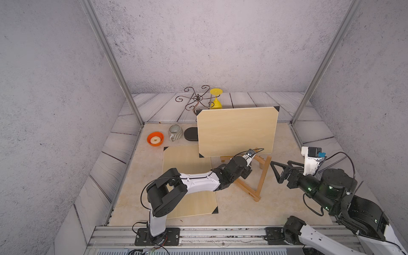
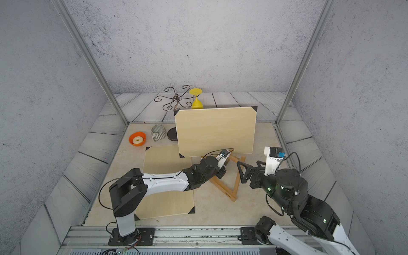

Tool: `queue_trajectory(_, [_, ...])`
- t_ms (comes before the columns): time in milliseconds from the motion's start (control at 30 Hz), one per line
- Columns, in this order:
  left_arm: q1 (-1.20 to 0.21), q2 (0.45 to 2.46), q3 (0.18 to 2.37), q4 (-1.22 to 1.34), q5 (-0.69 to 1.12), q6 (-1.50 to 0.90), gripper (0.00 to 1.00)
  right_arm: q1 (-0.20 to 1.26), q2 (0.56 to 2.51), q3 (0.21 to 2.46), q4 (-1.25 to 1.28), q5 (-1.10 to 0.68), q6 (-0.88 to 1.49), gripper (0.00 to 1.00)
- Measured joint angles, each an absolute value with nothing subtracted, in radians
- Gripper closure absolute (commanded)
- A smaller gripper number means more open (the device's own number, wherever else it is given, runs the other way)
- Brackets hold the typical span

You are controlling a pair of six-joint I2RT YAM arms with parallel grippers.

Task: Assemble the easel
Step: Place the easel at the center of the board.

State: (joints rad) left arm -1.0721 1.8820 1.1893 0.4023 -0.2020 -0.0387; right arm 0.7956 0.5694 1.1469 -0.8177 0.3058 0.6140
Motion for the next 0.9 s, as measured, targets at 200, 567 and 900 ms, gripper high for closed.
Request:
queue_trajectory(200, [-1.064, 1.938, 1.218, 0.483, -0.186, 0.007, 1.0, 0.796, 0.57, 1.151, -0.801, 0.3, 0.614, 0.01])
queue_trajectory(567, [-1.049, 1.939, 1.222, 0.474, -0.122, 0.006, 0.59, 0.796, 0.579, 1.157, -0.766, 0.274, 0.614, 0.01])
queue_trajectory(900, [-1.049, 1.823, 1.17, 0.452, -0.108, -0.013, 0.38, 0.796, 0.581, 1.158, -0.743, 0.251, 0.614, 0.01])
